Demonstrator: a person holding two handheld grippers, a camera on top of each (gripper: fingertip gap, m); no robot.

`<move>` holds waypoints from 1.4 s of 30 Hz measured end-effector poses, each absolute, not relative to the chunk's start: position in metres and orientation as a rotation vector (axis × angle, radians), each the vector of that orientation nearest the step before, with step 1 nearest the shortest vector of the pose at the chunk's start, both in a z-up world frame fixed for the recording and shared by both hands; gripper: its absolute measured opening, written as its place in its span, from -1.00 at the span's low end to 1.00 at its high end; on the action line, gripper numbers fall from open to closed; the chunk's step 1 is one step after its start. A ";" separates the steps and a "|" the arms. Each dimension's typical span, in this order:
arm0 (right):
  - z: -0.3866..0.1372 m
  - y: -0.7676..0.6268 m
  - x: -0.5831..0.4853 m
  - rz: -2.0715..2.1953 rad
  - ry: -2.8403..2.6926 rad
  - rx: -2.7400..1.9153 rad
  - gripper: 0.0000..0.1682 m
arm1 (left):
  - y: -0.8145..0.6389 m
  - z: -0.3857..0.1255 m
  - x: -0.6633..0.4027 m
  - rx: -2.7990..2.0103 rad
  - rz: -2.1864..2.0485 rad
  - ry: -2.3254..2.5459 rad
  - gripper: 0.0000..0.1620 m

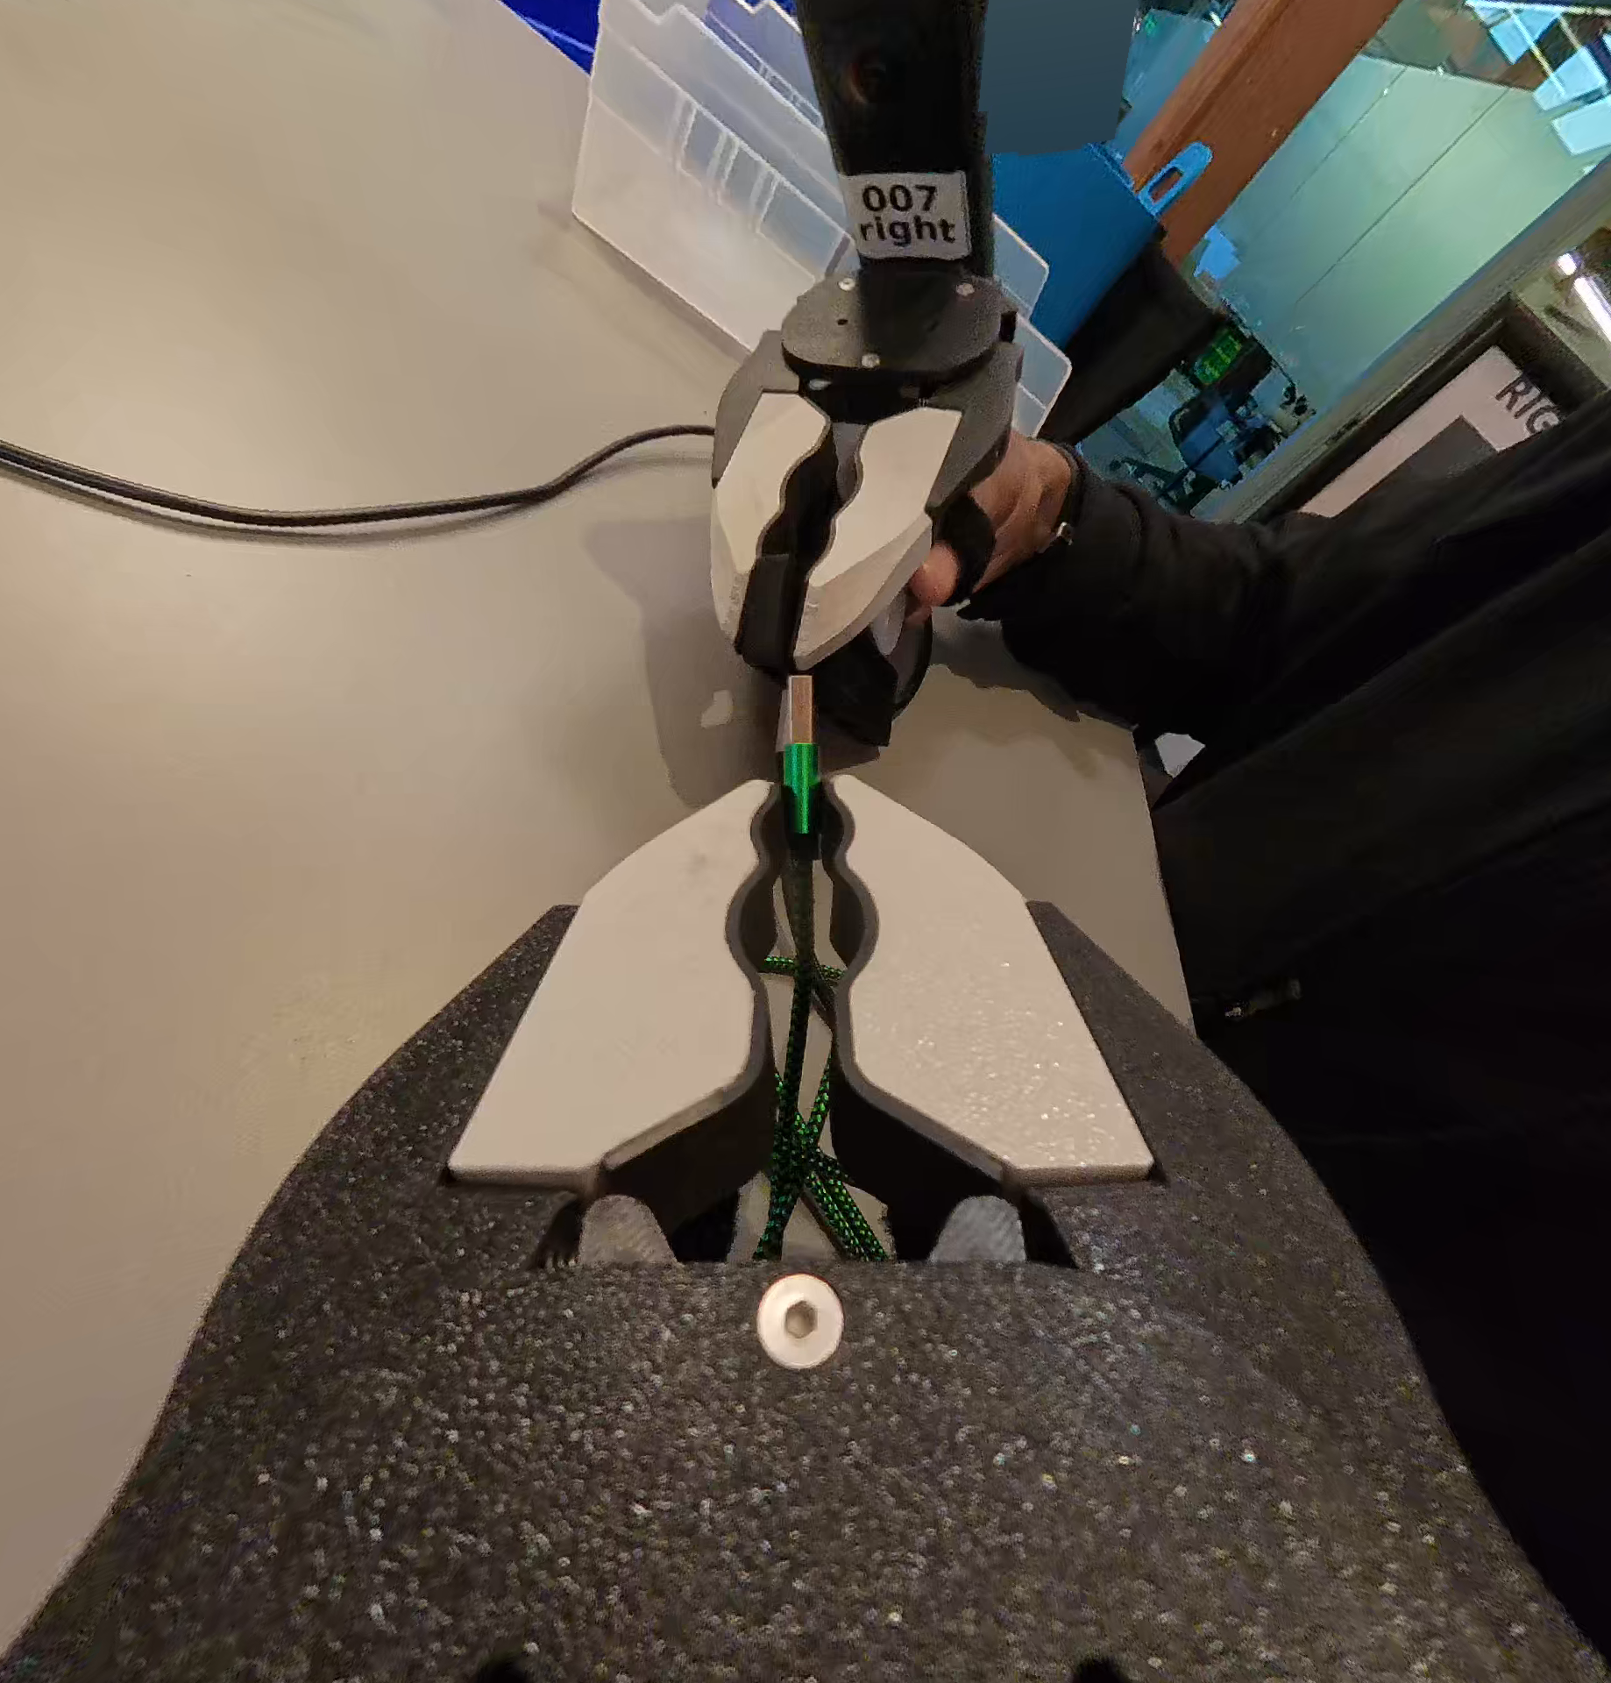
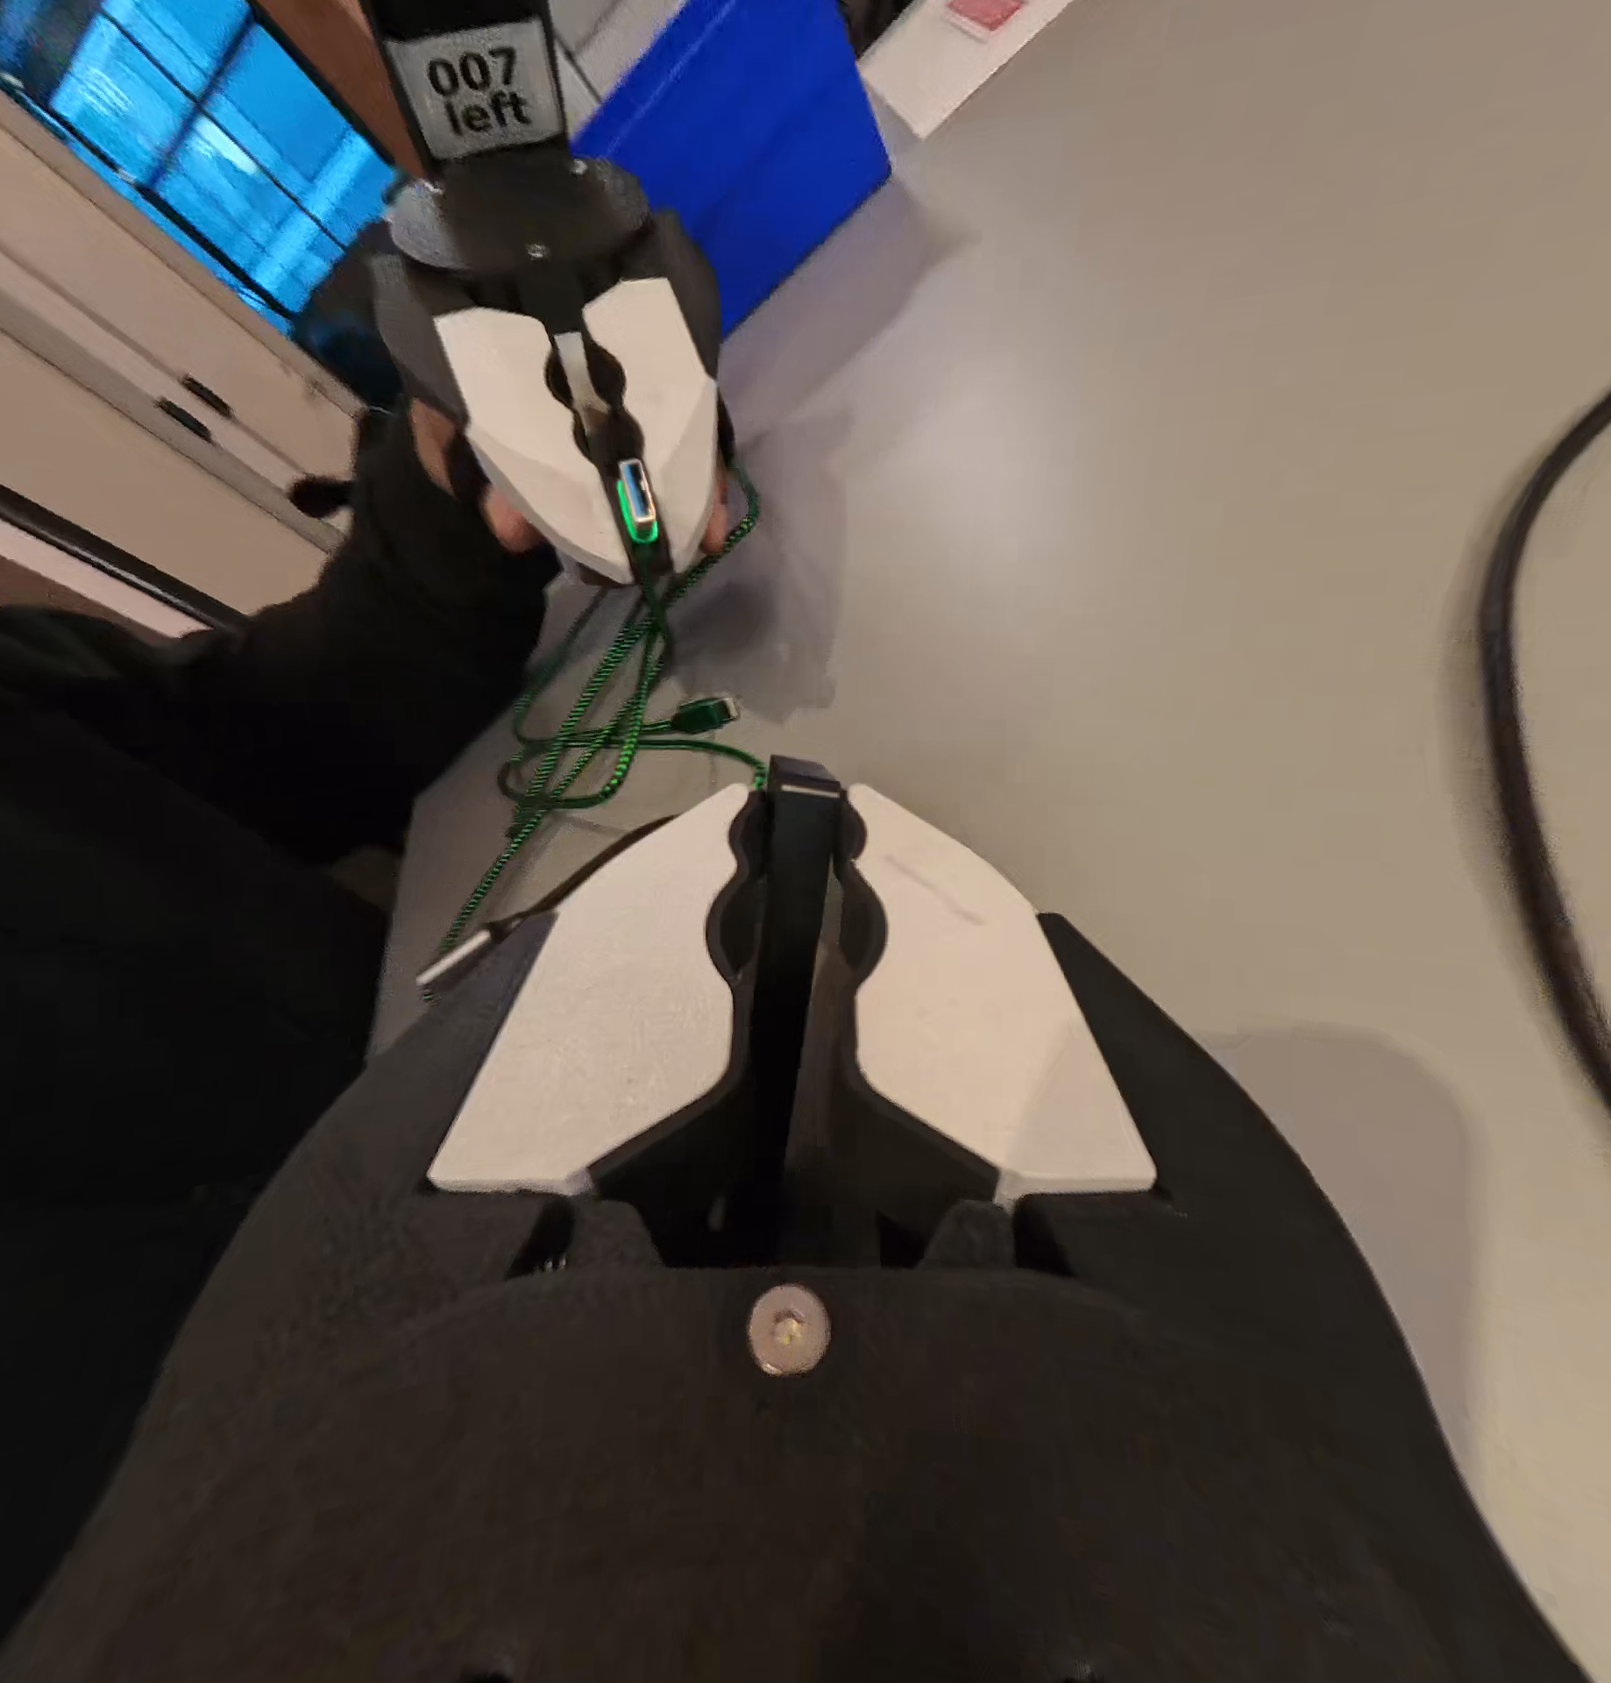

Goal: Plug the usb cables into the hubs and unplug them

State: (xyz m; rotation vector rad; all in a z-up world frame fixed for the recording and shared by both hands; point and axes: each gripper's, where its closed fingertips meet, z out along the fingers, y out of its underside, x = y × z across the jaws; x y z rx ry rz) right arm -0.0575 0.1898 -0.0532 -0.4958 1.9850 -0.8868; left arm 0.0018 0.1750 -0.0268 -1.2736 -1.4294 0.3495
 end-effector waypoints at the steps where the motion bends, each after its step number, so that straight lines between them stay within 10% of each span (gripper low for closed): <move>1: -0.054 0.187 -0.059 -0.914 2.018 -0.499 -0.81 | 0.173 -0.025 0.002 -1.256 0.358 -1.430 -0.92; 10: -0.035 0.178 -0.094 -1.155 2.216 -0.527 -0.53 | 0.161 -0.016 0.014 -1.235 0.411 -1.507 -0.92; 42: -0.078 0.296 0.042 -0.696 2.285 -0.891 -0.56 | 0.085 -0.065 0.102 -1.015 0.644 -2.051 -0.70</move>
